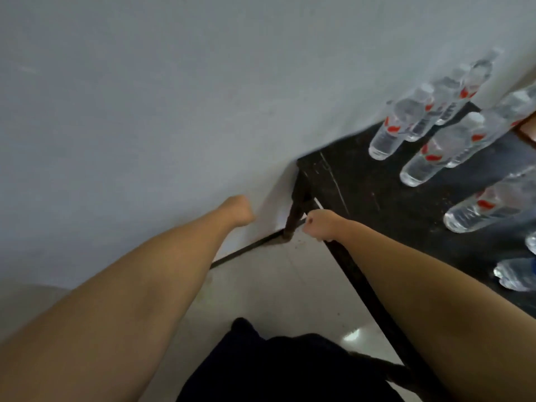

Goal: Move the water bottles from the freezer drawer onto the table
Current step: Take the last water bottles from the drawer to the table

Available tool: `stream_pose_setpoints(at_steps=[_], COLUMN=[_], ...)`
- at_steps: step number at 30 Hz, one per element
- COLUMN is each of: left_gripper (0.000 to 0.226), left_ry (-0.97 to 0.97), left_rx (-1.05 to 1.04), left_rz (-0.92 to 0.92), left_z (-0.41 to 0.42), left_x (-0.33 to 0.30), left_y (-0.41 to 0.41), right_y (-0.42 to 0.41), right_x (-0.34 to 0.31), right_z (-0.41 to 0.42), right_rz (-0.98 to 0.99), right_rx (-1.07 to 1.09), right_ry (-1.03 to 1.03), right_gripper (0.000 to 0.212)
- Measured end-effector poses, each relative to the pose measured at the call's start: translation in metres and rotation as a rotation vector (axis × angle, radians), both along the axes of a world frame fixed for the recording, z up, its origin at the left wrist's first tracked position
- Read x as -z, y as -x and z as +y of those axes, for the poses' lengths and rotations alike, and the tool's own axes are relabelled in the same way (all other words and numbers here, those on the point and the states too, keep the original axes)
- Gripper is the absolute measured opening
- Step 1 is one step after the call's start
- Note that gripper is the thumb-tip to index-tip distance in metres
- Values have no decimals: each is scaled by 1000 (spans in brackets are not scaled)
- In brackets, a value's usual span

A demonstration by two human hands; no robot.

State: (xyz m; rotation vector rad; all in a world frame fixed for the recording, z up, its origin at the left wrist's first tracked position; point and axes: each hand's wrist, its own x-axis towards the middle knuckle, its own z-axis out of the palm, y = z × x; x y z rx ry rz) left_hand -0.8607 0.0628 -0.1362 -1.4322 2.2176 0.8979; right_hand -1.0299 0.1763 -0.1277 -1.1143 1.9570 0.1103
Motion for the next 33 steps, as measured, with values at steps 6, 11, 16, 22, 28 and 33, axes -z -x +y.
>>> stream_pose_setpoints(at_steps=[6, 11, 16, 22, 28, 33], left_gripper=[23, 12, 16, 32, 36, 35], left_ry=[-49, -70, -88, -94, -73, -104], left_rx=[-195, -404, -762, -1203, -1558, -1838], left_rz=[21, 34, 59, 55, 16, 5], left_z=[-18, -8, 33, 101, 183, 276], left_x=[11, 22, 30, 34, 40, 44], left_y=[-70, -139, -208, -242, -243, -240], right_y=[-53, -103, -172, -244, -310, -362], right_x=[17, 27, 45, 53, 54, 56], right_z=[-62, -102, -134, -141, -108, -42], right_rz=[106, 133, 163, 150, 104, 105], right_rx=[-246, -594, -933, -1312, -1660, -1963], right_ry=[13, -33, -65, -31, 38, 44], right_gripper=[32, 21, 43, 30, 38, 37])
